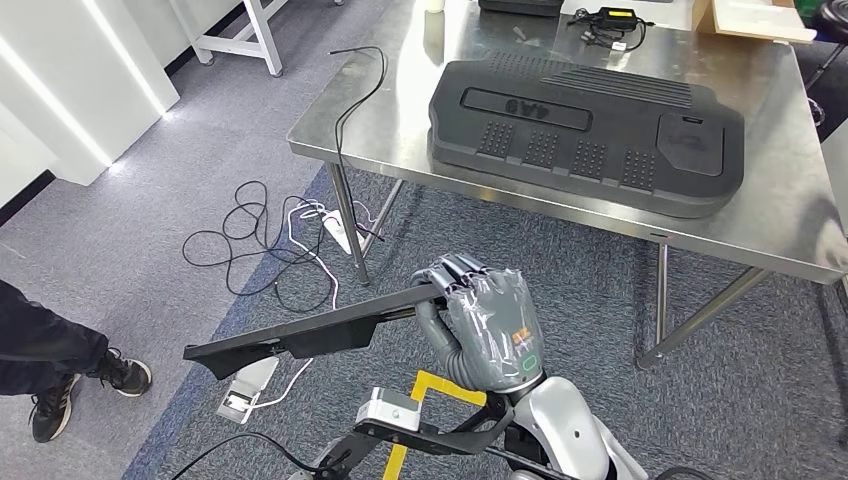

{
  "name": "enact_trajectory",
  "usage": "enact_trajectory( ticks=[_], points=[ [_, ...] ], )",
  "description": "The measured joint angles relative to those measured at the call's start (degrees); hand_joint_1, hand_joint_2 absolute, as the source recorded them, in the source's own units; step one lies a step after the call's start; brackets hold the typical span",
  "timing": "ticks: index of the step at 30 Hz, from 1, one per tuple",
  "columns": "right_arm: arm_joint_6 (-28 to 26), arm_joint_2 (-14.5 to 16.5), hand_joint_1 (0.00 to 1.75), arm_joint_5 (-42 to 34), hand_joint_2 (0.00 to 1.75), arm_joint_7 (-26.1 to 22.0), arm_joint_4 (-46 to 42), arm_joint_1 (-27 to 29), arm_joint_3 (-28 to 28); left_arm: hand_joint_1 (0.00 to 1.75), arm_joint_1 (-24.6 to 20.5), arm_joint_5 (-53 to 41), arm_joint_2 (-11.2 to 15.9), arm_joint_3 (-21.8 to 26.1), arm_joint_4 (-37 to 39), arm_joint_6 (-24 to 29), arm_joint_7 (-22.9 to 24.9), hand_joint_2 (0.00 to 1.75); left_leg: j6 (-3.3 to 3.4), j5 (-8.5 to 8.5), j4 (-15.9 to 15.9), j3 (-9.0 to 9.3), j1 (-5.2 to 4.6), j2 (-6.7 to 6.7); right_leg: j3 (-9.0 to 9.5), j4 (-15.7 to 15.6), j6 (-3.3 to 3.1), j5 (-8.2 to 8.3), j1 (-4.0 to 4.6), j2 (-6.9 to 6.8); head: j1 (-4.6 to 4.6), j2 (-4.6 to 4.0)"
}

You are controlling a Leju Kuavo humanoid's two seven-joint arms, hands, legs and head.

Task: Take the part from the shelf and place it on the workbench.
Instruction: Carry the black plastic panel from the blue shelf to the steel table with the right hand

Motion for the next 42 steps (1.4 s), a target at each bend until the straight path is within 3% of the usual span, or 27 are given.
enact_trajectory(
  ticks=[32, 39, 42],
  points=[
    [-2.6, 0.0, 1.75, -1.4, 1.75, -1.0, 0.2, -0.1, 0.0, 0.0, 0.9, 0.0, 0.0, 0.0, 0.0, -0.5, -1.5, 1.75, 0.05, -0.04, 0.2, -0.03, -0.1, -0.03, 0.01, -0.1, 0.04, 0.03, -0.1, -0.01, 0.0, 0.0],
    [-3.5, 0.0, 1.75, -1.3, 1.75, -1.0, 0.2, -0.4, 0.0, 0.0, 1.0, 0.6, 0.3, 0.0, 0.0, -0.5, -1.6, 1.75, 0.65, -0.33, 0.3, 0.01, -0.37, -0.03, 0.22, -0.4, 0.46, 0.05, -0.35, -0.04, -0.01, 0.0],
    [-3.6, 0.0, 1.75, -1.3, 1.75, -1.0, 0.2, -0.7, 0.0, 0.0, 1.0, 0.6, 0.3, 0.0, 0.0, -0.5, -1.6, 1.75, 1.3, 0.21, -1.6, 1.14, 0.4, 0.09, -0.09, 1.2, 1.1, -1.07, -0.22, 0.08, 0.19, 0.0]
  ],
)
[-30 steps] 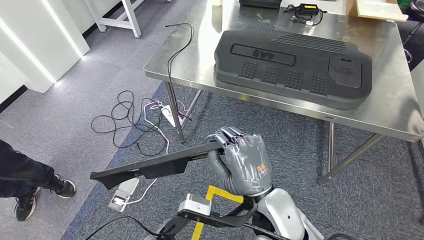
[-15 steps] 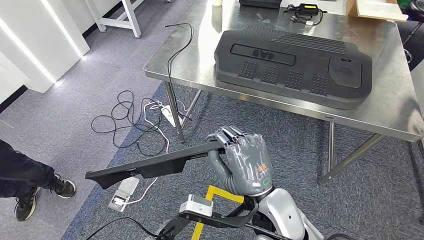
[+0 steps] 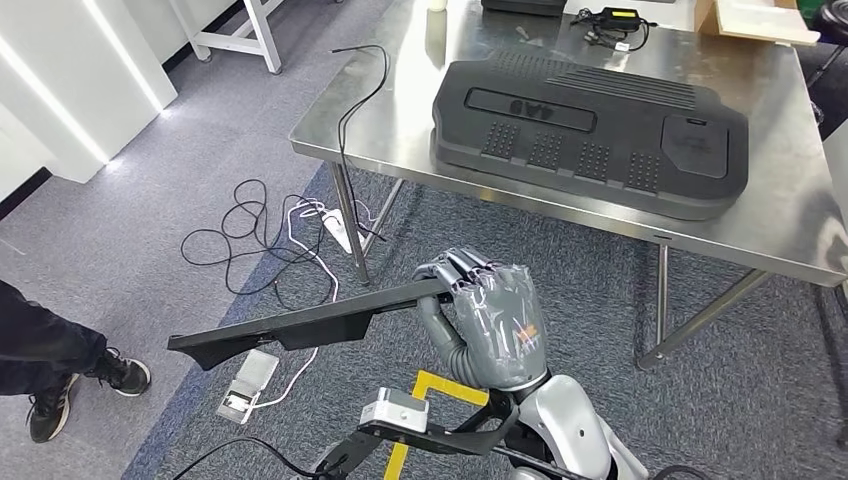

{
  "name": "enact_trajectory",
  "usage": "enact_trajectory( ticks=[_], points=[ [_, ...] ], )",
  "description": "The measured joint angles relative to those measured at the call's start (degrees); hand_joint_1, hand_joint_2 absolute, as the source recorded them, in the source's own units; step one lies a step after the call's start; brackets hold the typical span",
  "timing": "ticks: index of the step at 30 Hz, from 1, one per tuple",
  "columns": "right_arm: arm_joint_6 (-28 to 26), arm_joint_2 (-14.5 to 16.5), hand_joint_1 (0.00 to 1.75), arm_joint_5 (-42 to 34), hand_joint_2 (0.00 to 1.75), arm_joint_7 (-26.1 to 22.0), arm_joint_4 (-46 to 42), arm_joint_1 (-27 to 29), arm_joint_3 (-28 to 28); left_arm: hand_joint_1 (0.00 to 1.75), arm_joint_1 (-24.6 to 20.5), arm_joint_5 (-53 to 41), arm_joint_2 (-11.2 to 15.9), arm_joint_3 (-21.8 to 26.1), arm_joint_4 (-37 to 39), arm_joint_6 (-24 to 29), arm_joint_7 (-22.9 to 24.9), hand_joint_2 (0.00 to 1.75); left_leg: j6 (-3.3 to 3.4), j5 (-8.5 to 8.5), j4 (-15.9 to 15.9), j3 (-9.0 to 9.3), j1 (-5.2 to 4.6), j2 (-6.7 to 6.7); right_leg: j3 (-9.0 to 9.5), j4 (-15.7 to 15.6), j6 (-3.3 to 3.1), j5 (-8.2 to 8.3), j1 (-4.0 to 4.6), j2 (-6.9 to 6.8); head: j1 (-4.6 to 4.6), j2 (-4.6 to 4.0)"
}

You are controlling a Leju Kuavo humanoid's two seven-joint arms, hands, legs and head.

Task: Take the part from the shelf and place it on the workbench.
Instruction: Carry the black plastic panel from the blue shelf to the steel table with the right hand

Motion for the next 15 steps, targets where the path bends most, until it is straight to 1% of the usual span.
enact_trajectory(
  ticks=[1, 3, 4, 5, 6, 7, 8, 9, 10, 11, 12, 14, 15],
  points=[
    [-0.1, 0.0, 1.75, 0.0, 1.75, 0.0, 0.0, -0.1, 0.0, 0.0, 0.0, 0.0, 0.0, 0.0, 0.0, 0.0, 0.0, 1.75, 0.19, 0.16, -0.6, 0.41, 0.27, 0.05, -1.22, 2.5, 0.23, -1.21, -0.03, 0.09, 0.16, 0.0],
    [-0.2, -0.1, 1.75, 0.0, 1.75, 0.1, 0.0, -0.2, 0.0, 0.0, 0.0, 0.0, 0.0, 0.0, 0.0, 0.0, 0.0, 1.75, 0.36, 0.14, -0.9, 0.69, 0.34, 0.08, -5.43, 9.7, 0.68, -3.87, -0.33, 0.2, 0.47, 0.0],
    [-0.2, -0.2, 1.75, 0.0, 1.75, 0.1, 0.0, -0.2, 0.0, 0.0, 0.0, 0.0, 0.0, 0.0, 0.0, 0.0, 0.0, 1.75, 0.32, 0.04, -0.9, 0.75, 0.41, 0.05, -7.41, 12.5, 0.92, -4.34, -0.56, 0.2, 0.48, 0.0],
    [-0.2, -0.3, 1.75, 0.0, 1.75, 0.2, 0.0, -0.2, 0.0, 0.0, 0.1, 0.0, 0.0, 0.0, 0.0, 0.0, 0.0, 1.75, 0.21, -0.11, -0.8, 0.86, 0.52, -0.02, -8.56, 13.6, 1.15, -3.73, -0.79, 0.2, 0.49, 0.0],
    [-0.2, -0.4, 1.75, -0.1, 1.75, 0.2, 0.0, -0.1, 0.0, 0.0, 0.1, 0.0, 0.0, 0.0, 0.0, 0.0, 0.0, 1.75, 0.0, -0.32, -0.7, 1.05, 0.69, -0.13, -8.63, 12.4, 1.36, -1.91, -1.03, 0.19, 0.49, 0.0],
    [-0.2, -0.5, 1.75, -0.1, 1.75, 0.2, 0.0, -0.2, 0.0, 0.0, 0.2, 0.0, 0.0, 0.0, 0.0, 0.0, 0.0, 1.75, -0.33, -0.63, -0.5, 1.29, 0.9, -0.26, -7.69, 9.2, 1.57, 0.76, -1.28, 0.18, 0.5, 0.0],
    [-0.2, -0.5, 1.75, -0.2, 1.75, 0.2, 0.0, -0.2, 0.0, 0.0, 0.2, 0.1, 0.0, 0.0, 0.0, 0.0, 0.0, 1.75, -0.73, -0.98, -0.3, 1.47, 1.08, -0.38, -6.37, 5.6, 1.78, 2.92, -1.46, 0.24, 0.57, 0.0],
    [-0.3, -0.6, 1.75, -0.3, 1.75, 0.2, 0.0, -0.2, 0.0, 0.0, 0.2, 0.1, 0.0, 0.0, 0.0, 0.0, 0.1, 1.75, -1.18, -1.33, 0.0, 1.49, 1.1, -0.48, -5.18, 2.2, 1.8, 4.39, -1.49, 0.34, 0.78, 0.0],
    [-0.3, -0.6, 1.75, -0.4, 1.75, 0.2, 0.0, -0.2, 0.0, 0.0, 0.2, 0.1, 0.0, 0.0, 0.0, 0.0, 0.1, 1.75, -1.63, -1.53, 0.2, 1.42, 1.08, -0.54, -4.49, 0.3, 1.64, 4.96, -1.45, 0.45, 0.78, 0.0],
    [-0.3, -0.7, 1.75, -0.4, 1.75, 0.3, 0.1, -0.2, 0.0, 0.0, 0.2, 0.1, 0.1, 0.0, 0.0, 0.0, 0.1, 1.75, -2.02, -1.61, 0.3, 1.31, 1.03, -0.57, -4.35, -0.3, 1.32, 4.66, -1.31, 0.58, 0.75, 0.0],
    [-0.3, -0.7, 1.75, -0.5, 1.75, 0.3, 0.1, -0.2, 0.0, 0.0, 0.3, 0.1, 0.1, 0.0, 0.0, 0.0, 0.2, 1.75, -2.41, -1.6, 0.2, 1.29, 1.01, -0.57, -4.37, -0.6, 0.82, 4.54, -1.13, 0.65, 0.67, 0.0],
    [-0.4, -0.8, 1.75, -0.5, 1.75, 0.4, 0.1, -0.2, 0.0, 0.0, 0.3, 0.1, 0.1, 0.0, 0.0, 0.0, 0.2, 1.75, -3.08, -1.87, 0.3, 1.54, 1.21, -0.45, -4.02, -0.8, -0.16, 4.46, -1.16, 0.61, 0.38, 0.0],
    [-0.4, -0.8, 1.75, -0.5, 1.75, 0.3, 0.1, -0.3, 0.0, 0.0, 0.3, 0.1, 0.1, 0.0, 0.0, 0.0, 0.2, 1.75, -3.34, -2.51, 1.4, 1.24, 1.26, -0.31, -3.66, -1.1, -0.6, 4.41, -1.21, 0.5, 0.26, 0.0]
  ],
)
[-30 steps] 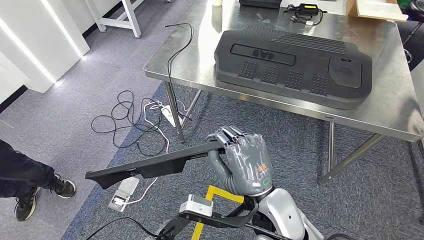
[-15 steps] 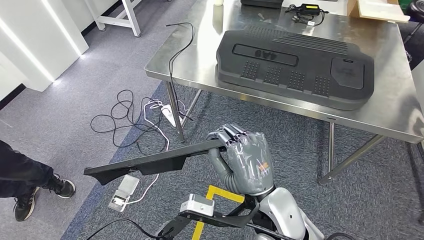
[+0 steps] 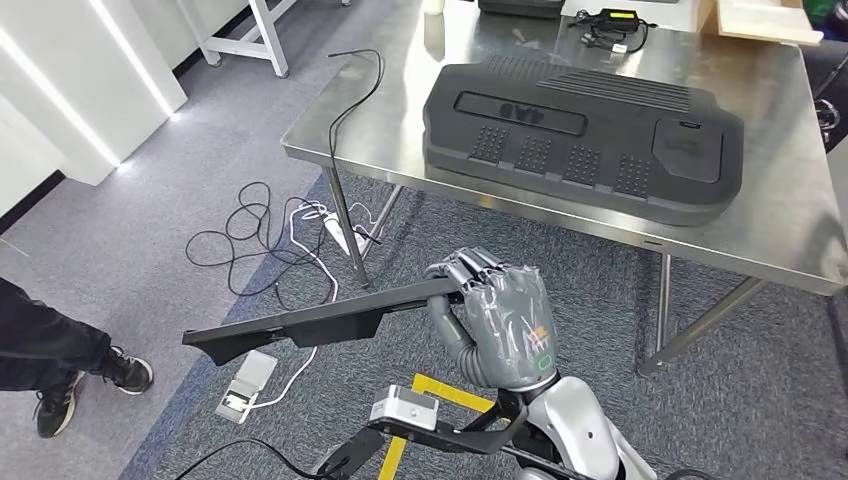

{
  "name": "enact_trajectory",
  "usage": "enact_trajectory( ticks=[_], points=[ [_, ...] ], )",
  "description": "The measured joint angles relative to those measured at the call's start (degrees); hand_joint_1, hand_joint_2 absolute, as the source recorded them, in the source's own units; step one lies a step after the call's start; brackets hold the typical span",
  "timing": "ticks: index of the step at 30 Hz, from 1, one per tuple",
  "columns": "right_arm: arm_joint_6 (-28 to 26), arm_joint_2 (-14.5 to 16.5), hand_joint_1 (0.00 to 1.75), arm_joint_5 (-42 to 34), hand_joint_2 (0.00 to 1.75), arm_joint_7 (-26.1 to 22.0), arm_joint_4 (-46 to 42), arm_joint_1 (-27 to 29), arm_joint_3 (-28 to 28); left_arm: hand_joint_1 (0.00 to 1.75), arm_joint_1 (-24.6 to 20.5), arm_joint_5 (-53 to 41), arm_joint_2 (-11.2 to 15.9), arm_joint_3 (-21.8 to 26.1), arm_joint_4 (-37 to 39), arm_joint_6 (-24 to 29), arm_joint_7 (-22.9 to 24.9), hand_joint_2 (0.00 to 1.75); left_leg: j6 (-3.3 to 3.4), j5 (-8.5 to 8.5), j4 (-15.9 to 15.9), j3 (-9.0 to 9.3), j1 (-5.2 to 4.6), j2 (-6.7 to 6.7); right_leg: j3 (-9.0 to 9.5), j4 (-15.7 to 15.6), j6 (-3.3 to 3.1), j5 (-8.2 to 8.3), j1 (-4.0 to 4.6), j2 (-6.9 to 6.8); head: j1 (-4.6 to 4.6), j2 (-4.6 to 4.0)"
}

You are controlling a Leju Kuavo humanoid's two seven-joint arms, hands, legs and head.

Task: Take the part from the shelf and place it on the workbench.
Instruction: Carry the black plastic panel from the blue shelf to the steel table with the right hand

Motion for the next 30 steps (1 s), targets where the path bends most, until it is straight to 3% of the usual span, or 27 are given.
enact_trajectory(
  ticks=[1, 3, 4, 5, 6, 9, 11, 15, 17, 19, 20, 21, 22, 23, 25, 27, 30],
  points=[
    [0.0, 0.0, 1.75, 0.0, 1.75, 0.0, 0.0, -0.1, 0.0, 0.0, 0.0, 0.0, 0.0, 0.0, 0.0, 0.0, 0.0, 1.75, -0.19, -1.14, 2.4, -0.98, 0.0, 0.14, 0.41, -0.2, -0.39, -0.08, -0.06, -0.13, -0.16, 0.0],
    [0.0, 0.0, 1.75, -0.1, 1.75, 0.0, 0.0, -0.1, 0.0, 0.0, 0.0, 0.0, 0.0, 0.0, 0.0, 0.0, 0.0, 1.75, -0.38, -4.0, 9.9, -4.88, -0.02, 0.32, 0.99, -0.3, -0.93, -0.48, 0.14, -0.36, -0.46, 0.0],
    [0.0, 0.0, 1.75, -0.2, 1.75, 0.0, 0.0, -0.1, 0.0, 0.0, 0.1, 0.0, 0.0, 0.0, 0.0, 0.0, 0.0, 1.75, -0.4, -4.84, 13.4, -6.99, -0.04, 0.32, 1.25, -0.3, -1.1, -0.7, 0.28, -0.39, -0.56, 0.0],
    [0.0, 0.0, 1.75, -0.2, 1.75, 0.0, 0.0, -0.1, 0.0, 0.0, 0.2, 0.0, 0.0, 0.0, 0.0, 0.0, 0.0, 1.75, -0.31, -4.6, 15.1, -8.37, -0.07, 0.32, 1.56, -0.3, -1.19, -0.97, 0.41, -0.37, -0.62, 0.0],
    [0.0, 0.0, 1.75, -0.2, 1.75, 0.0, 0.1, -0.1, 0.0, 0.0, 0.2, 0.0, 0.0, 0.0, 0.0, 0.0, 0.0, 1.75, -0.12, -3.2, 14.6, -8.68, -0.13, 0.32, 1.98, -0.3, -1.2, -1.28, 0.5, -0.33, -0.71, 0.0],
    [-0.1, 0.0, 1.75, -0.3, 1.75, 0.0, 0.1, -0.1, 0.0, 0.0, 0.2, 0.1, 0.1, 0.0, 0.0, 0.0, 0.0, 1.75, 0.83, 3.34, 4.4, -5.16, -0.58, 0.38, 3.55, -0.3, -0.83, -2.51, 0.65, -0.22, -0.84, 0.0],
    [-0.1, -0.1, 1.75, -0.5, 1.75, 0.0, 0.1, -0.1, 0.0, 0.0, 0.2, 0.4, 0.1, 0.0, 0.0, 0.0, 0.0, 1.75, 1.35, 4.16, 0.5, -3.63, -1.0, 0.46, 3.94, -0.4, -0.28, -3.04, 0.75, -0.19, -0.73, 0.0],
    [-0.2, -0.1, 1.75, -0.6, 1.75, 0.0, 0.1, -0.2, 0.0, 0.0, 0.2, 0.7, 0.2, 0.0, 0.0, 0.0, 0.0, 1.75, 2.36, 3.44, -0.6, -2.72, -0.8, 0.41, 4.21, 0.1, 0.96, -4.09, 0.8, -0.31, -0.56, 0.0],
    [-0.2, -0.1, 1.75, -0.6, 1.75, -0.1, 0.1, -0.3, 0.0, 0.0, 0.1, 0.7, 0.2, 0.0, 0.0, 0.0, 0.0, 1.75, 2.96, 3.26, -1.2, -2.0, -0.62, 0.46, 1.64, 5.3, 1.32, -6.53, 0.72, -0.27, -0.25, 0.0],
    [-0.3, -0.2, 1.75, -0.6, 1.75, -0.1, 0.1, -0.3, 0.0, 0.0, 0.1, 0.8, 0.2, 0.0, 0.0, 0.0, 0.0, 1.75, 3.36, 2.9, -1.2, -1.63, -0.69, 0.47, -3.23, 13.1, 1.55, -8.98, 0.7, -0.27, -0.07, 0.0],
    [-0.3, -0.3, 1.75, -0.6, 1.75, -0.1, 0.1, -0.2, 0.0, 0.0, 0.1, 0.8, 0.2, 0.0, 0.0, 0.0, 0.0, 1.75, 3.44, 2.68, -1.2, -1.43, -0.72, 0.44, -5.06, 15.4, 1.61, -8.96, 0.69, -0.27, -0.06, 0.0],
    [-0.3, -0.4, 1.75, -0.6, 1.75, 0.0, 0.1, -0.1, 0.0, 0.0, 0.1, 0.8, 0.2, 0.0, 0.0, 0.0, 0.0, 1.75, 3.44, 2.44, -1.2, -1.17, -0.74, 0.38, -5.9, 15.5, 1.58, -7.74, 0.69, -0.27, -0.06, 0.0],
    [-0.3, -0.5, 1.75, -0.6, 1.75, 0.0, 0.1, -0.1, 0.0, 0.0, 0.2, 0.8, 0.2, 0.0, 0.0, 0.0, 0.0, 1.75, 3.38, 2.17, -1.1, -0.8, -0.77, 0.29, -5.49, 13.2, 1.44, -5.43, 0.69, -0.27, -0.04, 0.0],
    [-0.3, -0.5, 1.75, -0.6, 1.75, 0.0, 0.1, -0.1, 0.0, 0.0, 0.2, 0.8, 0.2, 0.0, 0.0, 0.0, 0.0, 1.75, 3.27, 1.86, -1.1, -0.39, -0.79, 0.2, -4.19, 9.2, 1.19, -2.61, 0.72, -0.27, -0.01, 0.0],
    [-0.3, -0.6, 1.75, -0.6, 1.75, -0.1, 0.1, -0.2, 0.0, 0.0, 0.1, 0.9, 0.2, 0.0, 0.0, 0.0, 0.0, 1.75, 2.83, 1.33, -1.1, 0.14, -0.93, 0.1, -1.53, 2.3, 0.6, 0.71, 1.0, -0.25, 0.1, 0.0],
    [-0.3, -0.6, 1.75, -0.6, 1.75, -0.1, 0.1, -0.2, 0.0, 0.0, 0.1, 0.9, 0.1, 0.0, 0.0, 0.0, 0.0, 1.75, 2.21, 1.13, -1.2, 0.26, -0.97, 0.1, -0.74, 0.2, 0.13, 0.84, 1.33, -0.18, 0.1, 0.0],
    [-0.3, -0.6, 1.75, -0.6, 1.75, -0.1, 0.1, -0.2, 0.0, 0.0, 0.1, 0.9, 0.1, 0.0, 0.0, 0.0, 0.0, 1.75, 1.27, 0.51, -0.8, 0.51, -0.97, 0.25, -0.11, -0.8, -0.72, 0.98, 0.97, -0.14, -0.02, 0.0]
  ],
)
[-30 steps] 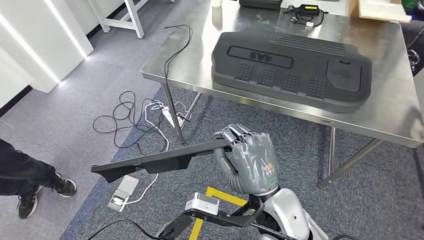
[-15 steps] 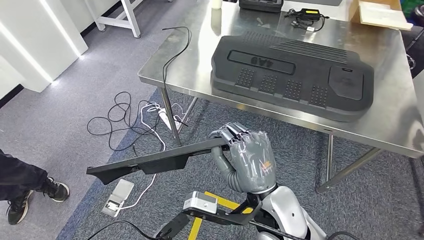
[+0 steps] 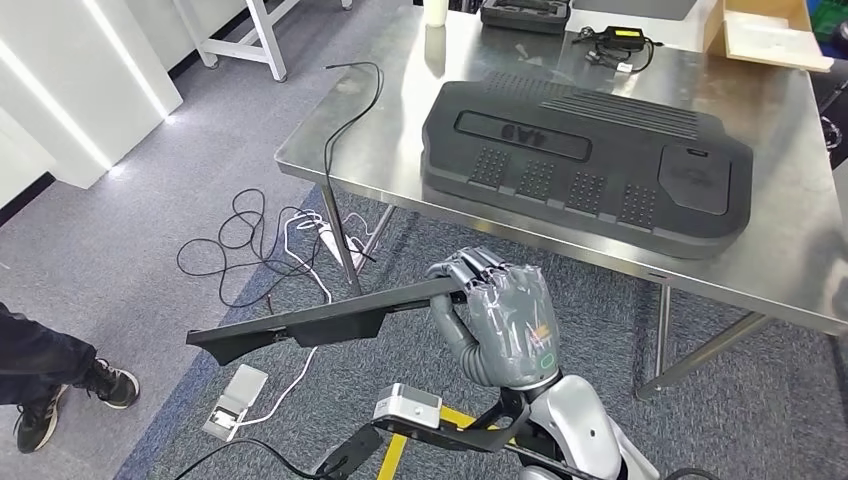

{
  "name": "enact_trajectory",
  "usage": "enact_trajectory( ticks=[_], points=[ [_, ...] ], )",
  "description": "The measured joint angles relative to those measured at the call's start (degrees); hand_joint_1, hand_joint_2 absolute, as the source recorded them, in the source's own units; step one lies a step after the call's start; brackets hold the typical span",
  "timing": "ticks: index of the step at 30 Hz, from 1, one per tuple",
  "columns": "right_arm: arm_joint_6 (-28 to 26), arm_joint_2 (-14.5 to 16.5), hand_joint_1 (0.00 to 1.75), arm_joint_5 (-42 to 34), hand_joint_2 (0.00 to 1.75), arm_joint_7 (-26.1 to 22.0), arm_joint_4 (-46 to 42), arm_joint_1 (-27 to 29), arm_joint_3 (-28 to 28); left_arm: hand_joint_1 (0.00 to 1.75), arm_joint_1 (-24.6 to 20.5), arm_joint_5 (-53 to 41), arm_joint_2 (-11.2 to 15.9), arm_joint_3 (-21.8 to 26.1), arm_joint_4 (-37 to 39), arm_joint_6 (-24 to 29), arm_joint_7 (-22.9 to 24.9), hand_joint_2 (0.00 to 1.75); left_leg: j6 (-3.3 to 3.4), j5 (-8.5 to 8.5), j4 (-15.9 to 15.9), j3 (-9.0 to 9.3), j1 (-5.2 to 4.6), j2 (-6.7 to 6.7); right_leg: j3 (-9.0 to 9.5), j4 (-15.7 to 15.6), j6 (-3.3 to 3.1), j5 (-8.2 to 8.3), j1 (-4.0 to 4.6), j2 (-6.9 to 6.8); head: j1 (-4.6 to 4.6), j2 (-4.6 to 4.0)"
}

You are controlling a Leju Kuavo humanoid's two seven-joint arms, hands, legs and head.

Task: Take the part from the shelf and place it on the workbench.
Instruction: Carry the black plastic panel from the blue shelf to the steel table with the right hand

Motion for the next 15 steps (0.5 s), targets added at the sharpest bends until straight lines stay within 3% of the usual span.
enact_trajectory(
  ticks=[2, 4, 5, 6, 7, 9, 10, 11, 15],
  points=[
    [0.0, 0.0, 1.75, 0.0, 1.75, 0.0, 0.0, -0.1, 0.0, 0.0, 0.0, 0.0, 0.0, 0.0, 0.0, 0.0, 0.0, 1.75, -0.5, -2.32, 4.4, -1.73, 0.1, 0.09, 0.73, -0.5, -0.54, -0.05, -0.31, -0.19, -0.19, 0.0],
    [0.0, 0.0, 1.75, 0.0, 1.75, 0.0, 0.0, -0.1, 0.0, 0.0, 0.1, 0.0, 0.0, 0.0, 0.0, 0.0, 0.0, 1.75, -0.95, -5.29, 12.0, -5.79, 0.26, 0.12, 1.17, -0.6, -0.84, -0.42, -0.3, -0.29, -0.35, 0.0],
    [0.0, 0.0, 1.75, 0.0, 1.75, 0.0, 0.0, 0.0, 0.0, 0.0, 0.2, 0.0, 0.0, 0.0, 0.0, 0.0, 0.0, 1.75, -1.11, -5.8, 14.7, -7.54, 0.36, 0.12, 1.39, -0.6, -0.86, -0.63, -0.3, -0.29, -0.37, 0.0],
    [0.0, 0.0, 1.75, 0.0, 1.75, 0.0, 0.0, 0.0, 0.0, 0.0, 0.2, 0.0, 0.0, 0.0, 0.0, 0.0, 0.0, 1.75, -1.23, -5.14, 15.4, -8.4, 0.46, 0.13, 1.66, -0.5, -0.8, -0.87, -0.32, -0.25, -0.39, 0.0],
    [0.0, 0.0, 1.75, 0.0, 1.75, 0.0, 0.0, 0.0, 0.0, 0.0, 0.3, 0.0, 0.0, 0.0, 0.0, 0.0, 0.0, 1.75, -1.29, -3.34, 13.7, -8.07, 0.57, 0.14, 2.02, -0.5, -0.65, -1.14, -0.38, -0.19, -0.42, 0.0],
    [0.0, 0.0, 1.75, -0.1, 1.75, 0.0, 0.0, 0.1, 0.0, 0.0, 0.2, 0.0, 0.1, 0.0, 0.0, 0.1, 0.0, 1.75, -1.37, 1.28, 6.1, -5.06, 0.76, 0.22, 2.92, -0.4, -0.13, -1.9, -0.45, -0.11, -0.45, 0.0],
    [0.0, 0.0, 1.75, -0.1, 1.75, 0.0, 0.0, 0.0, 0.0, 0.0, 0.2, 0.0, 0.1, 0.0, 0.0, 0.1, 0.0, 1.75, -1.23, 2.7, 2.8, -3.72, 0.72, 0.21, 3.23, -0.3, 0.23, -2.28, -0.39, -0.06, -0.45, 0.0],
    [0.0, 0.0, 1.75, -0.1, 1.75, 0.0, 0.0, 0.0, 0.0, 0.0, 0.2, 0.1, 0.1, 0.0, 0.0, 0.1, 0.0, 1.75, -1.01, 3.31, 0.8, -2.93, 0.63, 0.19, 3.43, -0.3, 0.57, -2.55, -0.31, -0.02, -0.37, 0.0],
    [-0.1, 0.0, 1.75, -0.2, 1.75, 0.0, 0.0, -0.1, 0.0, 0.0, 0.2, 0.2, 0.1, 0.0, 0.0, 0.1, 0.0, 1.75, 0.56, 2.92, -0.2, -2.62, 0.42, 0.06, 3.54, -0.1, 1.85, -3.34, -0.37, 0.01, -0.02, 0.0]
  ],
)
